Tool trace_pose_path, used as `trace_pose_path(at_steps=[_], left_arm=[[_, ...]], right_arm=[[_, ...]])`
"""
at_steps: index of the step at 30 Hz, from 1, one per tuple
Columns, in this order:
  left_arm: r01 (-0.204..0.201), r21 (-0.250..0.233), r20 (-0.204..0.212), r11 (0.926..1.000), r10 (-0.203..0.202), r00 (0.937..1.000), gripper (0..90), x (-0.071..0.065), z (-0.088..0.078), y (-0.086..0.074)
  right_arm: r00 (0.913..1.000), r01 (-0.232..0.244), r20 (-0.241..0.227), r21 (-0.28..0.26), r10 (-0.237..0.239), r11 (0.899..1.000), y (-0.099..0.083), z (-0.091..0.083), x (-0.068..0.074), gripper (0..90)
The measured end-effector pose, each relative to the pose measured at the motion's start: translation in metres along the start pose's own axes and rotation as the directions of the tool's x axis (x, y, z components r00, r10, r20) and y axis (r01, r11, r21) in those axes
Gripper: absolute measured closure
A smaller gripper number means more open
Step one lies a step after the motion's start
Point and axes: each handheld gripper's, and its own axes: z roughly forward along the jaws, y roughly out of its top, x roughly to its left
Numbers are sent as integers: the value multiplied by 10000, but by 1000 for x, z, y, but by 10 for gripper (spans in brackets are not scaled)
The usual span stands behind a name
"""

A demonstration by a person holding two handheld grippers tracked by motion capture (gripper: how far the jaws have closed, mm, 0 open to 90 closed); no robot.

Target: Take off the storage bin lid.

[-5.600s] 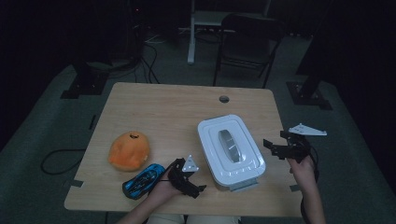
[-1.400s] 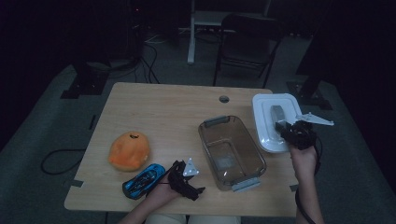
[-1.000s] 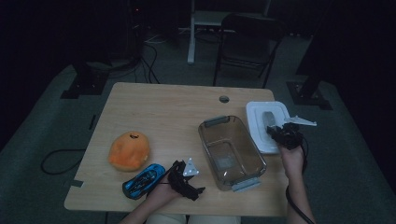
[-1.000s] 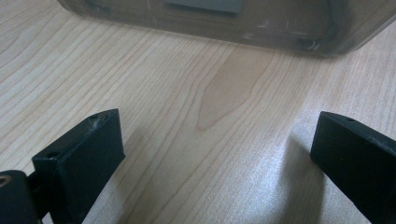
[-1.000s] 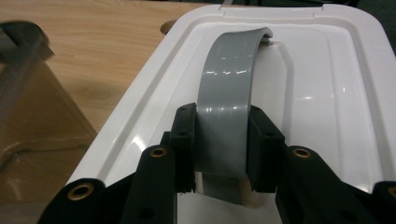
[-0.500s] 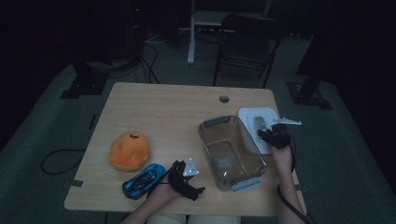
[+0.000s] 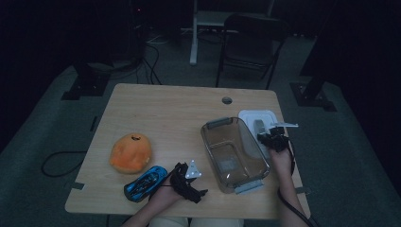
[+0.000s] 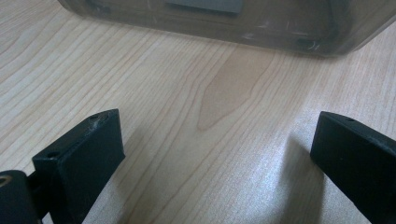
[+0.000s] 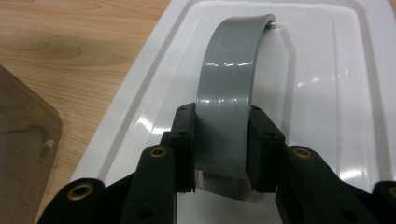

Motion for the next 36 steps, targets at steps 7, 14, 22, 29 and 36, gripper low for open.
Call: trace_pose_path(at_steps=[7, 14, 22, 29, 36], left_arm=[[39, -10, -11, 10000, -39, 10000, 33, 1, 1, 1], [423, -369, -130, 9984, -428, 9990, 41, 3, -4, 8], [757, -565, -910, 9955, -806, 9926, 42, 15, -16, 32], [1214, -211, -1019, 9924, -1229, 9872, 42, 31, -8, 42], [1564, 53, -1168, 9877, -1547, 9810, 42, 54, -6, 51]], right_arm=[[9998, -82, -155, 62, 82, 9999, -1, 4, 1, 591], [9996, 113, -266, -221, -119, 9997, 0, -11, 6, 319], [9920, 825, -933, -300, -850, 9961, -11, -38, 12, 132], [9848, 1115, -1301, -318, -1147, 9933, -34, -45, 19, 136], [9805, 1328, -1455, -28, -1317, 9911, -55, -44, 25, 144]])
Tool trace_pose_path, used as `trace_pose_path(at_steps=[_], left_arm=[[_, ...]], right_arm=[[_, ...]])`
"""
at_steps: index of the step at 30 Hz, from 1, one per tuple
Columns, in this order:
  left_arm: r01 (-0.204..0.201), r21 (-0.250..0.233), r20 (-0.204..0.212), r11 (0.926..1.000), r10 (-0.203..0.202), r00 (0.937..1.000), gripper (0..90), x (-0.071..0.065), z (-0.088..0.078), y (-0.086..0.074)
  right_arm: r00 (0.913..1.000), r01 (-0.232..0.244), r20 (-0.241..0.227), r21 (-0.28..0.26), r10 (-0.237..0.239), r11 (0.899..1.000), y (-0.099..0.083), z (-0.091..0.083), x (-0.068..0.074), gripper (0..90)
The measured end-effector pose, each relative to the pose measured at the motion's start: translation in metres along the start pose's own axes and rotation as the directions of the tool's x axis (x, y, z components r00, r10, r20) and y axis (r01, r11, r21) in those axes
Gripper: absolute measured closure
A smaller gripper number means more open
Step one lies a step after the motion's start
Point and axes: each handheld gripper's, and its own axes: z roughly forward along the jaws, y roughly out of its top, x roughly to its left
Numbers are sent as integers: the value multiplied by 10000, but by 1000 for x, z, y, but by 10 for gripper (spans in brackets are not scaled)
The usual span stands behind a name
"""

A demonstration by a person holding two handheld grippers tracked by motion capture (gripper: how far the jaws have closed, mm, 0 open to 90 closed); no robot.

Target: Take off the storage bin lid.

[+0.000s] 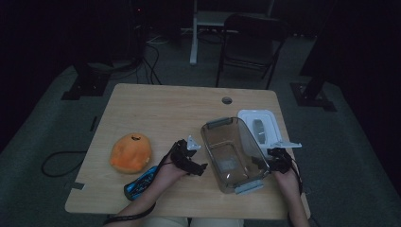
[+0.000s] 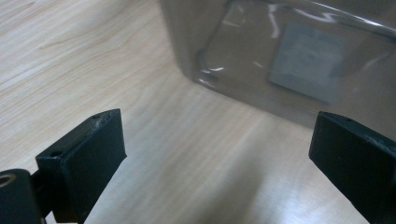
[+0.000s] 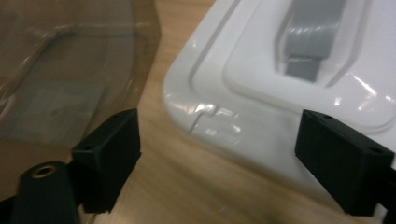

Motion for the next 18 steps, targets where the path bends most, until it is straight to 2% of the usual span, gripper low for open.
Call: trace_pose_path(at_steps=[7, 11, 16, 18], left_arm=[[93, 202, 48, 9998, -94, 9999, 41, 9, 7, 9], [-24, 306, -29, 9995, 25, 10000, 42, 15, 5, 10], [28, 270, -135, 9996, -24, 9999, 41, 24, 2, 8], [-12, 407, -188, 9992, 20, 9998, 41, 28, 2, 8]], right_arm=[[9994, -101, -333, -28, 100, 9999, -10, -3, 7, 145], [9982, 104, -594, 84, -99, 9999, -14, -3, 15, 149], [9956, 216, -912, 112, -205, 9997, -17, -4, 25, 155], [9944, 338, -1001, 124, -324, 9994, -18, -3, 29, 155]])
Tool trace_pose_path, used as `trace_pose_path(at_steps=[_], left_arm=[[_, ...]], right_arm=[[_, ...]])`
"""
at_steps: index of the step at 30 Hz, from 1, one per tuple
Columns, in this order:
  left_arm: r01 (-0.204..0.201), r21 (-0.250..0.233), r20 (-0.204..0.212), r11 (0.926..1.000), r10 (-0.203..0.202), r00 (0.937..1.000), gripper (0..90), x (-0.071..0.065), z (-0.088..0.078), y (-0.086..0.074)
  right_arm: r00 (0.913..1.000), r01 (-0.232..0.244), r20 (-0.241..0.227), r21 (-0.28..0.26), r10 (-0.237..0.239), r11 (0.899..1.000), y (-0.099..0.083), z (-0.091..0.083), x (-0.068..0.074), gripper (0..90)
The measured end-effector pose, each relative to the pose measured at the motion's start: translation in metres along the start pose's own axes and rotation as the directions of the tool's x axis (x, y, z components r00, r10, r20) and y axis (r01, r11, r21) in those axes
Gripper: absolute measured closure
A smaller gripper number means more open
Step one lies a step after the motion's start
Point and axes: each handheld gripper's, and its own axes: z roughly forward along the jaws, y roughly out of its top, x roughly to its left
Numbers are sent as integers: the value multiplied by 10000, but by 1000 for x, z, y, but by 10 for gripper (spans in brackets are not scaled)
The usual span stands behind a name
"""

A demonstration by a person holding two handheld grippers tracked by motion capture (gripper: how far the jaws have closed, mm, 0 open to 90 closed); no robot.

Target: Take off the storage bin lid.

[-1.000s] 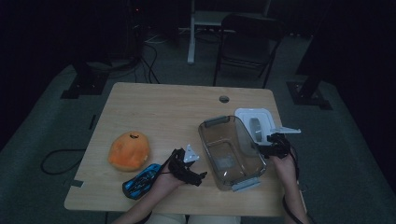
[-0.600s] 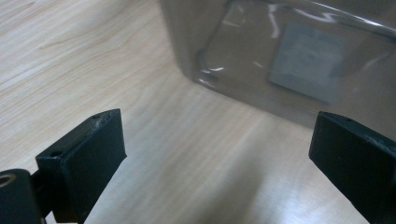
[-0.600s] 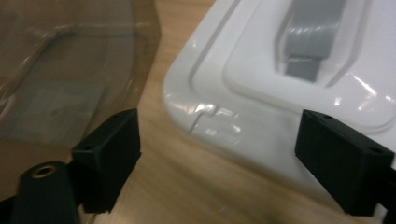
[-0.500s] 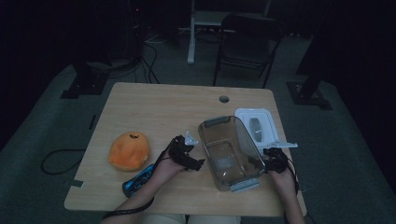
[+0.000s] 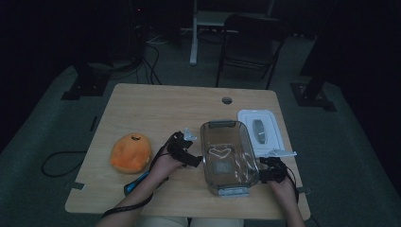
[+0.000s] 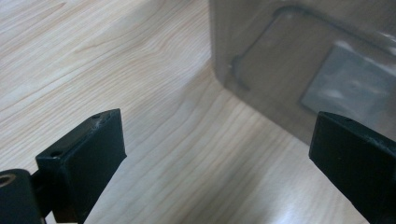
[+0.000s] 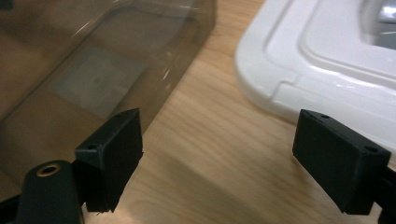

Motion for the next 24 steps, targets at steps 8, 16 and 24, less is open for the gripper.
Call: trace_pose_path(at_steps=[8, 16, 24], left_arm=[[-97, 137, -27, 9999, 97, 9999, 41, 12, -1, 0], [-355, 207, -21, 9992, 355, 9994, 41, 23, -2, 1], [-258, 118, 64, 9996, 257, 9996, 41, 36, -5, -2]], right_arm=[[9990, 439, -92, -16, -439, 9990, 0, 2, 20, 155], [9982, 582, -154, -147, -584, 9982, -1, 6, 34, 161], [9935, 1019, -506, -26, -1019, 9948, 0, 11, 49, 162]])
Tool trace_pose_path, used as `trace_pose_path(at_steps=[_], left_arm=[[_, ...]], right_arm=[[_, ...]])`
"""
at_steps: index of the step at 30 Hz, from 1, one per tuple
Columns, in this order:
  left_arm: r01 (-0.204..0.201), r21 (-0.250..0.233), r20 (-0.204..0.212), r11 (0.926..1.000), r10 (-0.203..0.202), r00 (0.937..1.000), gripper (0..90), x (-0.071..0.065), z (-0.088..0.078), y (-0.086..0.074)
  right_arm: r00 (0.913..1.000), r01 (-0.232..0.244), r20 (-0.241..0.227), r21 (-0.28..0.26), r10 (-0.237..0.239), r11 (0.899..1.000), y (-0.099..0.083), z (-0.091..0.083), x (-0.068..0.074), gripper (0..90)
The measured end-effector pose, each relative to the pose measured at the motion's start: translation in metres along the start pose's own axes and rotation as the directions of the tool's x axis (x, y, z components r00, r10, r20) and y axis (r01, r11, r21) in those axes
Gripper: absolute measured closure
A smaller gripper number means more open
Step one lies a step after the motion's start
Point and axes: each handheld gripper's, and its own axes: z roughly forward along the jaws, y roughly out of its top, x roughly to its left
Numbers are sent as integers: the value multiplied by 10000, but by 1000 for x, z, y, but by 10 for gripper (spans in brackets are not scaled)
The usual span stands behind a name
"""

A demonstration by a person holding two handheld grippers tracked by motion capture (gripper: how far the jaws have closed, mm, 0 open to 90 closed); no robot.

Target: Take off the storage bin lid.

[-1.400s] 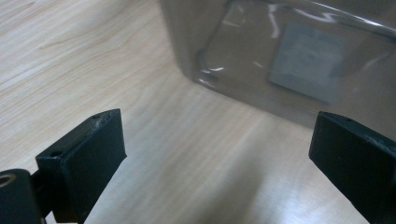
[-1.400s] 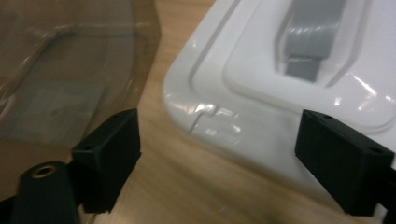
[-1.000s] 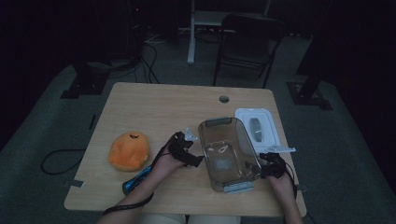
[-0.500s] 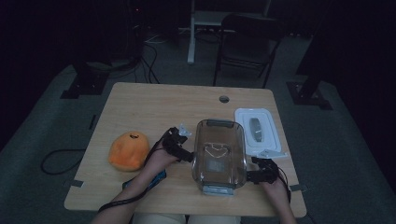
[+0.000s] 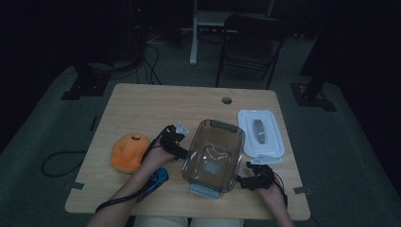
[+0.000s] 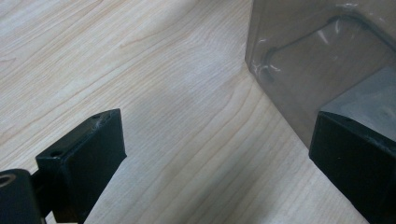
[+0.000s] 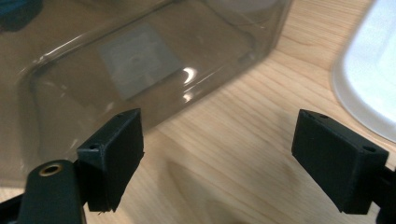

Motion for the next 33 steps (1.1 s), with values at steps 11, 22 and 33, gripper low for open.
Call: trace_pose_path(at_steps=[11, 22, 33], left_arm=[[-275, 157, -215, 9995, 279, 9994, 41, 15, -1, 4], [129, -317, -957, 9994, -158, 9953, 42, 33, -21, 0], [773, -896, -1692, 9930, -917, 9813, 42, 50, -56, -3]], right_arm=[[9987, 360, -367, 169, -353, 9992, 0, 10, 15, 162], [9944, 929, -519, 216, -917, 9954, 7, 28, 35, 161], [9946, 1011, -256, 85, -1008, 9948, 3, 22, 36, 160]])
